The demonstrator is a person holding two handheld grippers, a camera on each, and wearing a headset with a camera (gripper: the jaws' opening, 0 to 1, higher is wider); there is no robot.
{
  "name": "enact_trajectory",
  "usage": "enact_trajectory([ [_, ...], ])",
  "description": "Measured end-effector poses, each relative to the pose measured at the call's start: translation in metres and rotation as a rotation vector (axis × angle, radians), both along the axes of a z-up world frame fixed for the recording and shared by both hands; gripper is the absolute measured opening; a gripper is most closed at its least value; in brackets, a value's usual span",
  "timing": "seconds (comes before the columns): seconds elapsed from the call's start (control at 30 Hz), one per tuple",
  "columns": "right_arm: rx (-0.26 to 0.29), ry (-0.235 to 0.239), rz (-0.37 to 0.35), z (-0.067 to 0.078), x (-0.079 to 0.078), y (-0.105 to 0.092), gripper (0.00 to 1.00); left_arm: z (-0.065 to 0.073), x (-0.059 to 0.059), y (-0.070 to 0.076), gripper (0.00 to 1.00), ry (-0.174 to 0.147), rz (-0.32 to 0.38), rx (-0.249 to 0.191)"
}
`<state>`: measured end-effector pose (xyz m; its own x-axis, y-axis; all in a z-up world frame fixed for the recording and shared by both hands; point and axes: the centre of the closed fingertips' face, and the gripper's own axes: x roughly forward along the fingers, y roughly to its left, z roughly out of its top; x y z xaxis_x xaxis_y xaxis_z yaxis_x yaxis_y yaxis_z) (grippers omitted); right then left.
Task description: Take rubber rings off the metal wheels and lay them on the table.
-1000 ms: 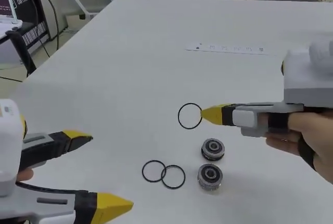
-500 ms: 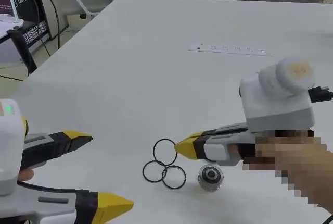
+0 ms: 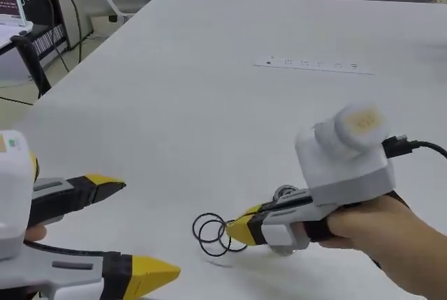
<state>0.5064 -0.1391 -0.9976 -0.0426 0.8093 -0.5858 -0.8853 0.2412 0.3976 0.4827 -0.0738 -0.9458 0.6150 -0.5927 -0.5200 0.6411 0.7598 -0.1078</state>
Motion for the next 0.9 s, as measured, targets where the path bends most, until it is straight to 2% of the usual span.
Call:
enact_trajectory([
  [0.1, -0.017, 0.004, 0.010, -0.006, -0.003, 0.001, 0.00, 0.000, 0.000, 0.000, 0.85, -0.001, 0.000, 0.000],
  [0.2, -0.036, -0.014, 0.018, -0.010, -0.004, 0.000, 0.00, 0.000, 0.000, 0.000, 0.85, 0.001, -0.001, 0.002],
  [0.53, -0.067, -0.038, 0.003, -0.016, 0.002, -0.005, 0.02, 0.000, 0.000, 0.001, 0.85, 0.000, 0.003, -0.001],
  [0.67, -0.077, -0.048, 0.001, -0.017, 0.004, -0.006, 0.10, 0.000, 0.000, 0.000, 0.85, 0.000, 0.004, -0.001],
  [0.9, -0.085, -0.073, 0.020, -0.015, 0.003, -0.006, 0.10, 0.001, 0.000, 0.001, 0.85, 0.001, 0.012, -0.005],
])
